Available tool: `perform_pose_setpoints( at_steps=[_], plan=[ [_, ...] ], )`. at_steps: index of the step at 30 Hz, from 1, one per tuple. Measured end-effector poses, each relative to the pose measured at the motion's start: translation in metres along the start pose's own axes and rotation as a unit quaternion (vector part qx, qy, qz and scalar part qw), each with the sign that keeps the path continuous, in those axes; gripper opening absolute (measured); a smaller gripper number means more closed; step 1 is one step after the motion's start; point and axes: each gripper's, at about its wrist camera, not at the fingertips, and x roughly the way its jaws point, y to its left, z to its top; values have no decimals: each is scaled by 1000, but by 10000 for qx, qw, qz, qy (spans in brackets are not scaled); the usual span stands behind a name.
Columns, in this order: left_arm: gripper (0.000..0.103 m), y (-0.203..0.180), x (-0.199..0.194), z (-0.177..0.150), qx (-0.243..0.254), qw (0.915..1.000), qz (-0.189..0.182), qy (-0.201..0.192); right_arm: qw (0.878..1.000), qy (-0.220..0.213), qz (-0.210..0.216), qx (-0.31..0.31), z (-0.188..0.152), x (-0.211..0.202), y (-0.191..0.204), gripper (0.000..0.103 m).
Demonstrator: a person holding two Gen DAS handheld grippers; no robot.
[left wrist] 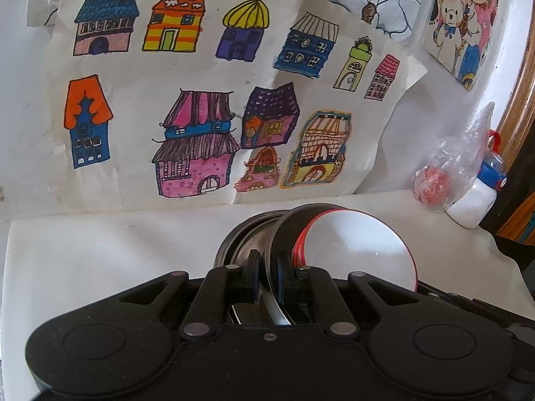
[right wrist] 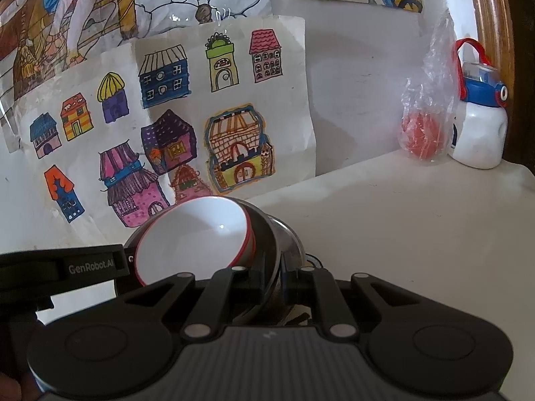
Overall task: Organize plates and bowls
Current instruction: 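Lift the nested bowls with both grippers and carry them over the plate stack, then lower the nested bowls onto the steel plate stack with both grippers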
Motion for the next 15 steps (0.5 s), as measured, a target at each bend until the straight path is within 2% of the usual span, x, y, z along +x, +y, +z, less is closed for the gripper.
perform_pose_setpoints(
  at_steps=[15],
  plan=[
    [8, 8, 5, 3, -116, 9999, 48, 55, 10000, 19, 61, -10, 3, 6, 2, 10]
  ],
)
